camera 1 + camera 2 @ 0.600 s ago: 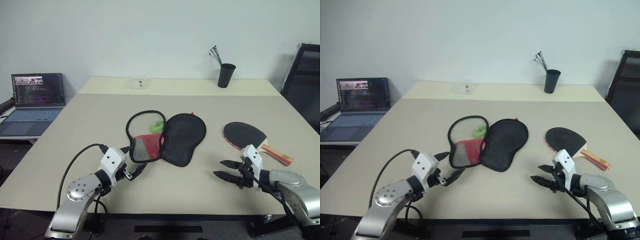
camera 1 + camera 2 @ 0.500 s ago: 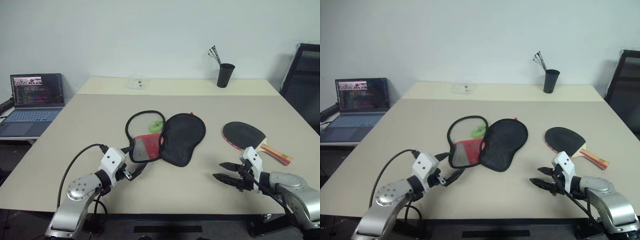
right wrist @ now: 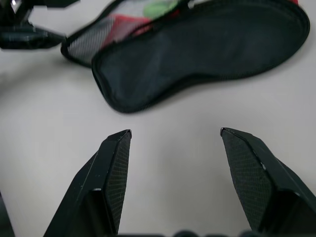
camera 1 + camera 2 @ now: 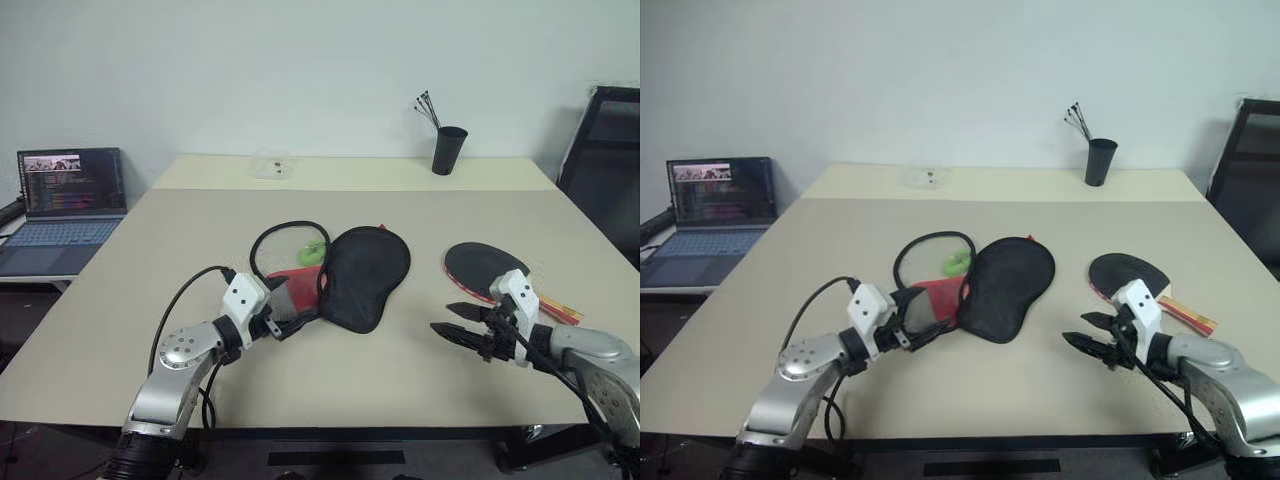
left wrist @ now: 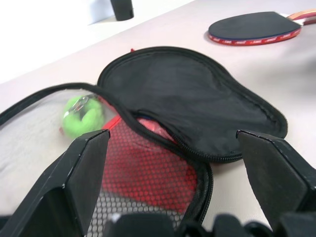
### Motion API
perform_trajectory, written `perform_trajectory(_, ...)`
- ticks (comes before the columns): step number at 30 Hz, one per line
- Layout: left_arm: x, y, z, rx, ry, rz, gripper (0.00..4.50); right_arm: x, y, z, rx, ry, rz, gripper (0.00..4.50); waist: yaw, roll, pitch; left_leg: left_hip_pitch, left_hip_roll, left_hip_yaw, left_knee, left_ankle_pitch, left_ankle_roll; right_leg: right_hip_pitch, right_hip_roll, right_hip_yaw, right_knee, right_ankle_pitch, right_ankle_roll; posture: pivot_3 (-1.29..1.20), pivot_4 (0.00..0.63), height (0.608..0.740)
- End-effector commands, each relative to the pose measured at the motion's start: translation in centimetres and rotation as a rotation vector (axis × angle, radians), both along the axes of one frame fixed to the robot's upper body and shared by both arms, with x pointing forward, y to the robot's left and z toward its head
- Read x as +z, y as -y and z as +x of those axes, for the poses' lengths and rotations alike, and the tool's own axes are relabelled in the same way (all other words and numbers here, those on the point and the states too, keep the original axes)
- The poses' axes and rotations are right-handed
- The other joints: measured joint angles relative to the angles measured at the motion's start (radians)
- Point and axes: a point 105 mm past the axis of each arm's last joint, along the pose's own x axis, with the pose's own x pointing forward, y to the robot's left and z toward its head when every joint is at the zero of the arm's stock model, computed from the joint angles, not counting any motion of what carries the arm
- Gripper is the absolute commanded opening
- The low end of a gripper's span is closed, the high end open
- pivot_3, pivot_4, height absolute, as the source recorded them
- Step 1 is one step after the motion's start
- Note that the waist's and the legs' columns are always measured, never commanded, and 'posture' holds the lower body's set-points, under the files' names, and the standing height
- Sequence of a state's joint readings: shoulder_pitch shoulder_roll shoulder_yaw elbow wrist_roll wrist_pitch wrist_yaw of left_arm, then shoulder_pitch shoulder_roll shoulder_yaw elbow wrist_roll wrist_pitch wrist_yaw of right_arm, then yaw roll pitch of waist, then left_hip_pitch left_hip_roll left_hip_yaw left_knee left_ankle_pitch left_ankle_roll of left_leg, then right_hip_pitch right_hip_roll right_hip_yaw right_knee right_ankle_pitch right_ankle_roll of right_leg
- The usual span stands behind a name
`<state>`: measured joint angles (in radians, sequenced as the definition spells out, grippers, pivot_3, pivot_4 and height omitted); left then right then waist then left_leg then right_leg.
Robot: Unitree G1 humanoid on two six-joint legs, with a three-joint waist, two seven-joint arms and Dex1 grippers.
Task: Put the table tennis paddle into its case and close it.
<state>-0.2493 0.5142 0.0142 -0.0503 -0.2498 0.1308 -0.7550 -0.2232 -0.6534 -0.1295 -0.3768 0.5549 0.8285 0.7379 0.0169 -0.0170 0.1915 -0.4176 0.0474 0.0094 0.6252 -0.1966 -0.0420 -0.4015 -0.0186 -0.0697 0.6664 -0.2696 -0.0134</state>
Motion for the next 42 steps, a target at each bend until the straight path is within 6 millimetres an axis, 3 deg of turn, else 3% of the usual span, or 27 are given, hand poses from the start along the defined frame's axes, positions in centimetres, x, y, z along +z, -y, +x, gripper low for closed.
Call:
perform_trajectory(1, 2.6, -1.4, 0.1, 0.025, 0.077, -0.009, 4.50, 0.7, -1.9, 1.2, 0.011, 0.003, 0.066, 3.14, -0.004, 0.000, 0.000, 0.000, 0.000, 0.001, 0.000, 0.000, 0.000, -0.001, 0.000, 0.001, 0.001, 0.000, 0.000, 0.00, 0.150, 0.740)
perform_trajectory(6, 3.6, -3.2, 0.1, 0.041, 0.066, -0.039, 4.50, 0.0, -4.3, 2.8, -0.023, -0.038, 0.089, 3.14, -0.010, -0.001, 0.000, -0.001, 0.000, 0.003, 0.001, 0.000, 0.000, -0.004, 0.000, 0.003, 0.005, 0.000, 0.000, 0.00, 0.150, 0.740)
perform_trajectory(13, 5.6, -4.8, 1.0, 0.033, 0.052, -0.024, 4.50, -0.4, -5.5, 4.9, -0.061, -0.066, 0.145, 3.14, -0.010, -0.002, 0.000, 0.000, -0.001, 0.004, 0.003, 0.000, 0.000, -0.004, 0.001, 0.004, 0.008, 0.000, 0.000, 0.00, 0.150, 0.740)
perform_trajectory(16, 5.9, -5.5, 1.2, 0.045, 0.061, 0.001, 4.50, -0.5, -6.7, 6.0, -0.076, -0.067, 0.142, 3.69, -0.016, -0.002, 0.000, 0.000, 0.000, 0.005, 0.003, 0.000, 0.000, -0.005, 0.001, 0.005, 0.009, 0.000, 0.000, 0.00, 0.150, 0.740)
perform_trajectory(18, 6.2, -5.6, 1.3, 0.046, 0.066, 0.006, 4.50, -0.7, -7.2, 6.6, -0.088, -0.069, 0.137, 4.32, -0.019, -0.002, 0.000, 0.001, 0.001, 0.005, 0.003, 0.000, 0.000, -0.006, 0.001, 0.006, 0.010, 0.000, 0.000, 0.00, 0.150, 0.740)
perform_trajectory(26, 6.2, -5.6, 1.3, 0.039, 0.071, 0.030, 4.50, -3.2, -8.0, 8.6, -0.165, -0.117, 0.089, 4.32, -0.019, -0.002, 0.000, 0.000, 0.001, 0.006, 0.002, 0.000, 0.000, -0.006, 0.001, 0.006, 0.011, 0.000, -0.001, 0.00, 0.150, 0.740)
perform_trajectory(37, 6.0, -5.9, 1.3, 0.043, 0.076, 0.047, 4.50, -2.4, -10.3, 7.1, -0.068, -0.110, 0.087, 4.32, -0.019, -0.003, -0.001, 0.000, 0.002, 0.007, 0.002, 0.000, 0.000, -0.008, 0.001, 0.007, 0.012, 0.000, -0.001, 0.00, 0.150, 0.740)
perform_trajectory(42, 5.8, -5.8, 1.4, 0.042, 0.079, 0.050, 4.50, -2.1, -12.4, 7.1, -0.033, -0.119, 0.112, 4.32, -0.019, -0.003, -0.001, 0.000, 0.002, 0.007, 0.002, 0.000, 0.000, -0.008, 0.001, 0.008, 0.012, 0.000, -0.001, 0.00, 0.150, 0.740)
